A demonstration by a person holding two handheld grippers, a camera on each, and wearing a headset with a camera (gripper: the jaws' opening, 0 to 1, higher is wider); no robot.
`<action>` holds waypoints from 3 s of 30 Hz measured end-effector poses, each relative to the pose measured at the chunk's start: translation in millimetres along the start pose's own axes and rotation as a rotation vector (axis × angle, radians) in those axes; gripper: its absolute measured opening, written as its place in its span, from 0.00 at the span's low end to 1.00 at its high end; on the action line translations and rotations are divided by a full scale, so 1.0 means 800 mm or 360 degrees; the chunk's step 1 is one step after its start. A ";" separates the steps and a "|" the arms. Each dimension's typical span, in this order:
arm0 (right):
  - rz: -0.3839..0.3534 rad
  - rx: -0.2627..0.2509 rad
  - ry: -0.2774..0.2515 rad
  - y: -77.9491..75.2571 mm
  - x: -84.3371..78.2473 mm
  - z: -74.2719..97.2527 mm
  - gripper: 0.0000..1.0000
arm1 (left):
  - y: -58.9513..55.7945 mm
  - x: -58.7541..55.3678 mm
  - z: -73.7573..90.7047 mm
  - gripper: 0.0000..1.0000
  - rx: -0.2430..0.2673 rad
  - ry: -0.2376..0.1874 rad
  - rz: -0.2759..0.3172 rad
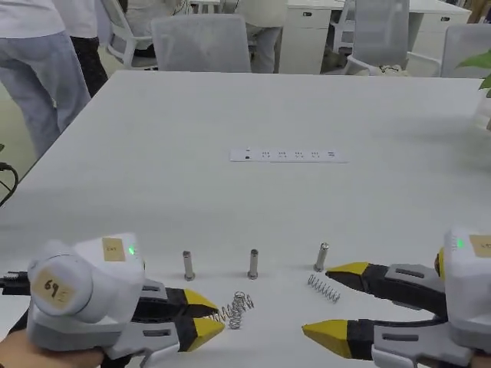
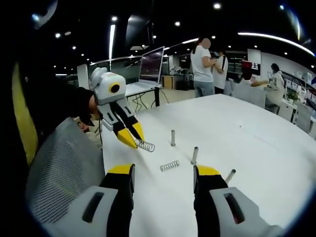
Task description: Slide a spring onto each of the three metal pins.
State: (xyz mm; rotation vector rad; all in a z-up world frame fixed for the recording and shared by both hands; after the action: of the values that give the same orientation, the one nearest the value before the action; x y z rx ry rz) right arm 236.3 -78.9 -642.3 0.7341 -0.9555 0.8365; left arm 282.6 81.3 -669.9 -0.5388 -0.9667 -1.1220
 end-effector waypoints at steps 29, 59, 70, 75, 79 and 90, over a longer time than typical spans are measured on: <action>0.0008 0.0332 -0.0018 0.035 0.016 -0.029 0.23 | -0.047 0.046 0.009 0.02 -0.0218 -0.0181 -0.0134; -0.0029 0.0522 0.0076 0.056 0.019 -0.031 0.10 | -0.067 0.051 0.012 0.02 -0.0291 -0.0210 -0.0197; 0.0021 0.0557 0.0208 0.058 0.027 -0.035 0.09 | -0.067 0.050 0.008 0.02 -0.0285 -0.0210 -0.0188; 0.0057 0.0561 0.0337 0.058 0.030 -0.034 0.09 | -0.068 0.050 0.005 0.02 -0.0280 -0.0217 -0.0188; 0.0094 0.0556 0.0446 0.059 0.032 -0.035 0.09 | -0.070 0.050 0.003 0.02 -0.0272 -0.0223 -0.0196; 0.0189 0.0572 0.0685 0.059 0.039 -0.039 0.09 | -0.073 0.048 -0.001 0.02 -0.0254 -0.0230 -0.0195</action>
State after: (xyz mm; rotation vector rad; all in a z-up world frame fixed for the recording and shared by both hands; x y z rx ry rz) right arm 218.4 -21.4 -619.0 0.7649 -0.4688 1.2319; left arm 233.5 39.4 -643.0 -0.7053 -1.0516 -1.2912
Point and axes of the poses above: the centre of the closed fingertips' face, and the gripper's own axes: z roughly backward along the fingers, y roughly to its left, x roughly out of its top, the point moved 5 cm from there along z, roughly backward along the fingers, and after that the axes turned 15 degrees about x, right-handed, at the moved point
